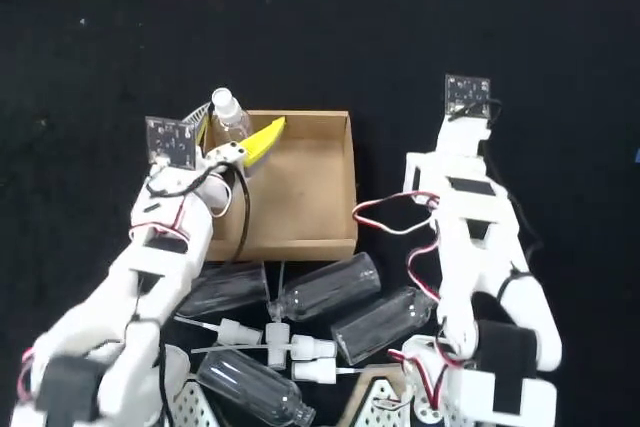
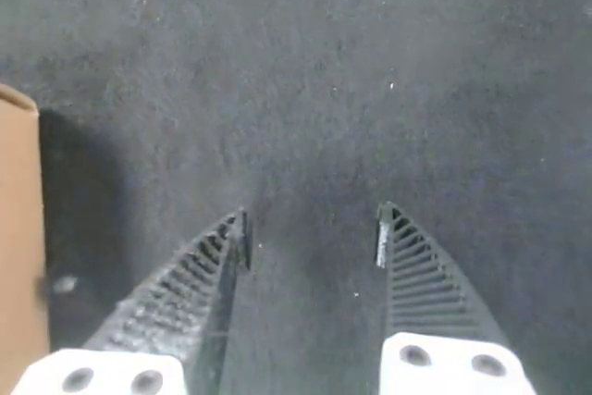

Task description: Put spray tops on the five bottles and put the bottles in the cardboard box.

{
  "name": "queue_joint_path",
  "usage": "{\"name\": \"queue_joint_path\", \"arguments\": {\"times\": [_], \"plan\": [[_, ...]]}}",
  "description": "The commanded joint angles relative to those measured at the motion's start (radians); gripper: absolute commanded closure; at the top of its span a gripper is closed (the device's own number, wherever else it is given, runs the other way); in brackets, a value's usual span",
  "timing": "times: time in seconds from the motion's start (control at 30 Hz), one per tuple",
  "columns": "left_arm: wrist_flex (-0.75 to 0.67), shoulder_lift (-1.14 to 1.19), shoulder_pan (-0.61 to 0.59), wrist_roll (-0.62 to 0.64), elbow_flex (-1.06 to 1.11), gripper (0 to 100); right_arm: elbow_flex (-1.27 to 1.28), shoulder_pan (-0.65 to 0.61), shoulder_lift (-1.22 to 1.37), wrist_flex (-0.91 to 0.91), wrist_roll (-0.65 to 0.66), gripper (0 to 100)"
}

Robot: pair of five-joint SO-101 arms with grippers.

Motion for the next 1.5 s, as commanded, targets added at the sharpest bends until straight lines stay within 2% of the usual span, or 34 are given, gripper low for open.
{"name": "queue_joint_path", "arguments": {"times": [0.0, 0.13, 0.3, 0.37, 0.5, 0.63, 0.73, 0.77, 0.87, 1.0, 1.2, 1.47], "plan": [[0.327, -0.265, -0.013, -0.006, -0.005, 62, -0.094, 0.015, 0.031, -0.006, -0.006, 80.4], [0.618, -0.470, -0.005, 0.000, -0.008, 62, -0.124, 0.020, 0.071, -0.011, -0.002, 80.4], [0.872, -0.663, -0.015, 0.002, -0.035, 66, -0.148, 0.021, 0.113, -0.005, 0.000, 80.4], [0.962, -0.694, -0.016, 0.002, -0.054, 74, -0.148, 0.021, 0.114, -0.005, 0.000, 80.4], [1.137, -0.747, -0.016, 0.002, -0.088, 97, -0.148, 0.021, 0.116, -0.005, 0.000, 80.4], [1.318, -0.809, -0.016, -0.005, -0.134, 90, -0.148, 0.023, 0.119, -0.005, 0.000, 80.4], [1.482, -0.882, -0.054, -0.008, -0.154, 89, -0.148, 0.023, 0.119, -0.005, 0.000, 80.4], [1.504, -0.908, -0.062, -0.008, -0.156, 90, -0.147, 0.023, 0.119, -0.005, 0.000, 80.4], [1.419, -0.982, -0.064, 0.002, -0.110, 90, -0.145, 0.023, 0.120, -0.005, 0.000, 80.4], [1.404, -0.987, -0.039, -0.005, -0.104, 90, -0.145, 0.023, 0.120, -0.005, 0.000, 80.4], [1.395, -0.712, -0.024, 0.002, -0.199, 90, -0.147, 0.021, 0.120, -0.005, 0.002, 80.4], [1.395, -0.365, 0.117, 0.003, -0.366, 90, -0.148, 0.023, 0.120, -0.006, 0.002, 80.4]]}}
